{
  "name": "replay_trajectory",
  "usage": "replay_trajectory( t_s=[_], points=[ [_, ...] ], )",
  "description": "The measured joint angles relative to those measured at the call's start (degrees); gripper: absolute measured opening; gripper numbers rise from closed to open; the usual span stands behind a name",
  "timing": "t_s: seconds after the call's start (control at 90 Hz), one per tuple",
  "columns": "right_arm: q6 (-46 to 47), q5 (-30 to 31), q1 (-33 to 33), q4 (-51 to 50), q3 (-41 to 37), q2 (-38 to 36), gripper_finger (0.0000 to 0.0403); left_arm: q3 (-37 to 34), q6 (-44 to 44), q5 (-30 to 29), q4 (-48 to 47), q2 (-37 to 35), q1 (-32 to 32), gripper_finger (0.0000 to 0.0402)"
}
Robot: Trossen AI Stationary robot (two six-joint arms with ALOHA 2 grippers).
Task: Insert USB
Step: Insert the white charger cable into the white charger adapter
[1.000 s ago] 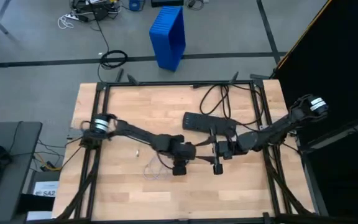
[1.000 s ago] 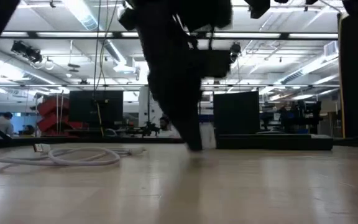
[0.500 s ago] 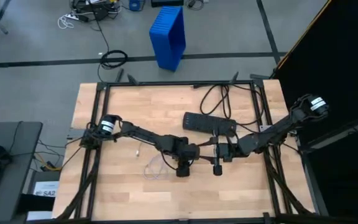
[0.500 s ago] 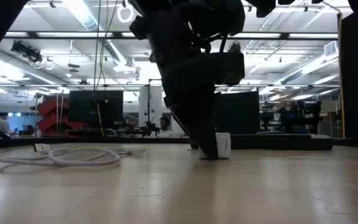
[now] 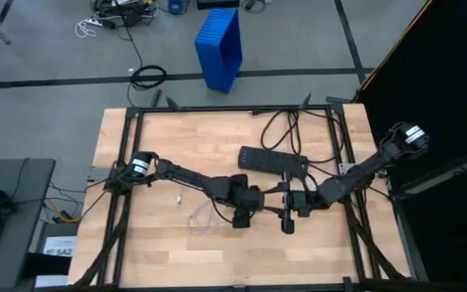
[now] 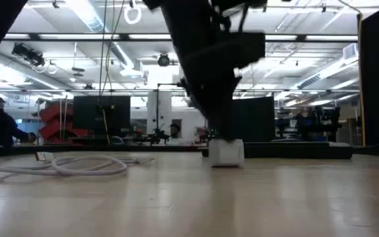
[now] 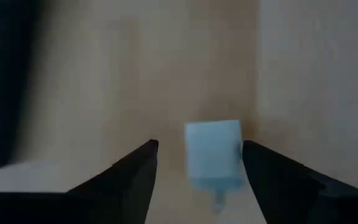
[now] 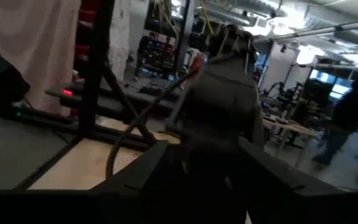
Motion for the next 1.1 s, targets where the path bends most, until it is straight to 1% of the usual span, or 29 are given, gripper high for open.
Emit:
replay_trajectory(
  t_s=[0.178, 0.256, 0.322, 0.4, 0.5, 0.622, 0.689, 0.767, 0.833, 0.867, 0.922, 0.989, 1.1],
  points=[
    [-3.6, 3.0, 4.1, 0.5, -0.1, -2.2, 0.0146, -2.8, 2.6, -6.0, 0.8, -12.4, -5.6, 0.0206],
    [-4.6, 3.9, 5.7, 0.5, -0.1, -3.1, 0.0143, -6.0, 2.6, -7.9, 1.2, -17.9, -7.9, 0.0202],
    [-4.6, 4.2, 6.5, 0.5, -0.1, -3.7, 0.0141, -10.2, 1.8, -9.8, 3.4, -22.7, -10.0, 0.0199],
    [-4.7, 4.3, 6.9, 0.7, -0.1, -3.7, 0.0139, -17.1, 1.5, -12.3, 8.8, -29.1, -12.6, 0.0195],
    [-4.8, 4.3, 6.8, 0.7, -0.1, -3.7, 0.0137, -28.8, -0.6, -15.0, 15.9, -37.7, -15.6, 0.0191],
    [-4.6, 4.3, 6.2, 0.5, -0.1, -3.5, 0.0137, -44.0, -5.8, -24.5, 22.8, -48.5, -19.1, 0.0186],
    [-4.6, 4.3, 5.8, 0.7, -0.1, -3.5, 0.014, -51.0, -8.6, -27.1, 26.6, -54.8, -20.2, 0.0186],
    [-4.5, 4.1, 5.3, 0.7, -0.1, -3.5, 0.0142, -57.2, -13.6, -26.8, 26.4, -61.1, -20.0, 0.0186],
    [-4.4, 4.1, 4.8, 0.7, -0.1, -3.5, 0.0144, -60.3, -17.7, -26.4, 23.2, -65.1, -19.1, 0.0185],
    [-4.1, 4.1, 4.6, 0.6, -0.1, -3.5, 0.0144, -61.3, -19.3, -25.2, 21.0, -66.6, -18.7, 0.0185],
    [-3.8, 4.1, 4.4, 0.4, -0.1, -3.5, 0.0142, -61.5, -21.4, -20.8, 17.2, -68.1, -17.4, 0.0185],
    [-3.7, 4.0, 4.1, 0.3, -0.1, -3.4, 0.0139, -61.5, -24.6, -14.2, 11.1, -68.7, -14.9, 0.0179],
    [-3.6, 3.8, 3.6, 0.1, -0.1, -3.3, 0.0132, -61.5, -28.1, -2.8, 1.4, -67.0, -10.2, 0.0157]
  ],
)
